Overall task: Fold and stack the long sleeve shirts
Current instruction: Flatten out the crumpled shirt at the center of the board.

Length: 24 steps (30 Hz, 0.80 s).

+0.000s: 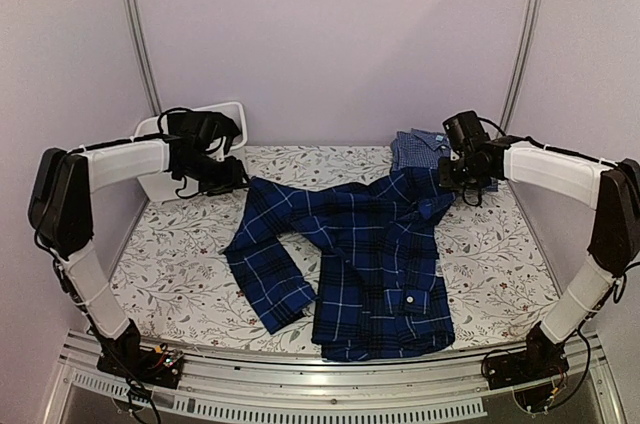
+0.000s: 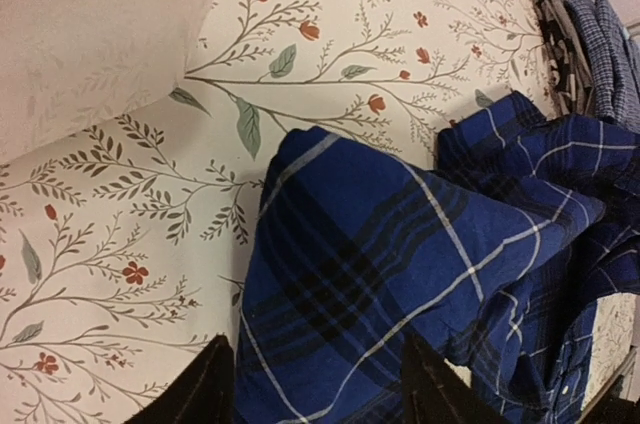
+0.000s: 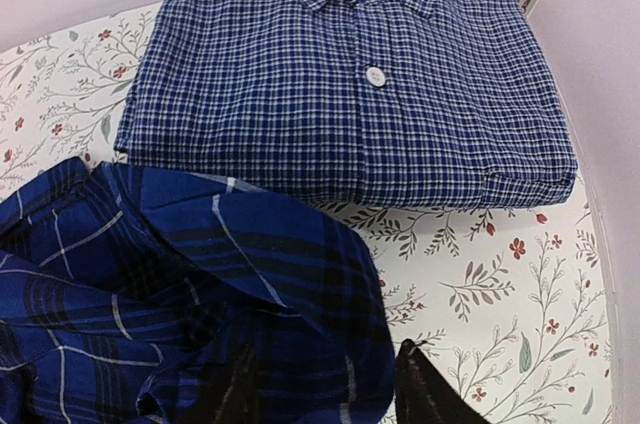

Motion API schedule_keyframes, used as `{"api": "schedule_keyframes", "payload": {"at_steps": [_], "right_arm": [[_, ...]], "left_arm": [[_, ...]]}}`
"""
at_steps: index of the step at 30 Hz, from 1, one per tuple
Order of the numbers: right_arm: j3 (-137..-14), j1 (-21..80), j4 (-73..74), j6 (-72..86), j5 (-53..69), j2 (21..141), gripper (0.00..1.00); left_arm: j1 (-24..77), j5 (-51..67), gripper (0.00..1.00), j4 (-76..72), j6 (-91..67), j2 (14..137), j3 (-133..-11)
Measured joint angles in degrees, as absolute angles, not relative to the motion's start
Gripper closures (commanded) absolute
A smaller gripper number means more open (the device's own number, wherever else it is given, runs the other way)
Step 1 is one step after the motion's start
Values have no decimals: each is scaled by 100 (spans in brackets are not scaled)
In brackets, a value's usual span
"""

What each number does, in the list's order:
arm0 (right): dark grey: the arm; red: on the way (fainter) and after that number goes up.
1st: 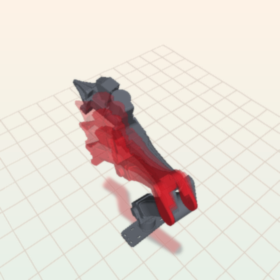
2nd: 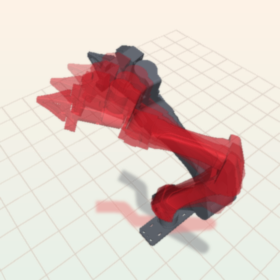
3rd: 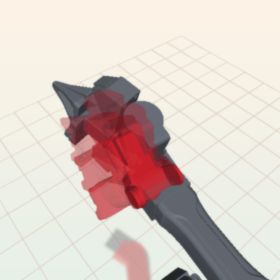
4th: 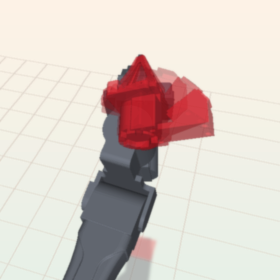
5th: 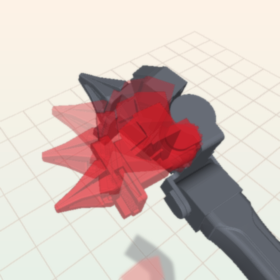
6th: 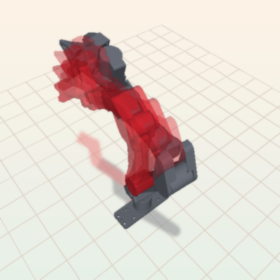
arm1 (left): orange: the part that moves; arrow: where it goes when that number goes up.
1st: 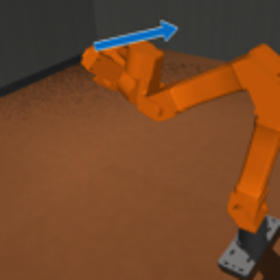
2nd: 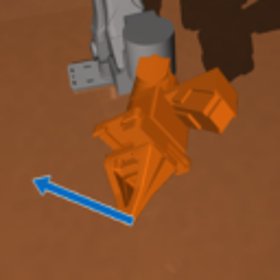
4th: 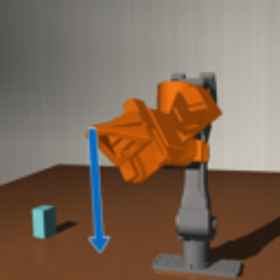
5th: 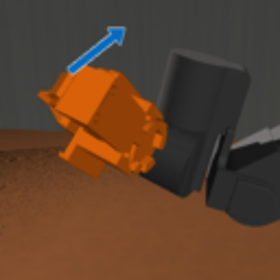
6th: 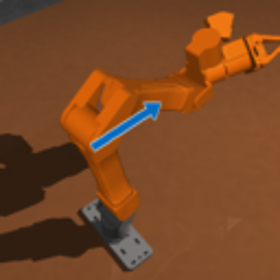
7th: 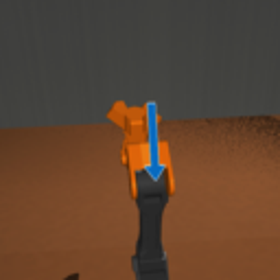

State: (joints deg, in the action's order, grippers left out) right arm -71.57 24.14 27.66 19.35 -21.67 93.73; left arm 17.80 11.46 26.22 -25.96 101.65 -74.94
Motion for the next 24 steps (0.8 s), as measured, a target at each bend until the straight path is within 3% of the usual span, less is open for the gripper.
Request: {"api": "schedule_keyframes", "payload": {"at_steps": [9, 17, 24], "right_arm": [[-7072, 3358, 3041, 1940, -1944, 9017, 33], [-6512, 4644, 2864, 1966, -1267, 8720, 32], [-6077, 5308, 2580, 2198, -703, 8875, 36]], "left_arm": [[2897, 1422, 33, 2403, -2976, 9408, -6925], [3352, 1741, 32, 1704, -3795, 9144, -5575], [3520, 1953, 32, 1107, -4213, 9144, -5122]]}}
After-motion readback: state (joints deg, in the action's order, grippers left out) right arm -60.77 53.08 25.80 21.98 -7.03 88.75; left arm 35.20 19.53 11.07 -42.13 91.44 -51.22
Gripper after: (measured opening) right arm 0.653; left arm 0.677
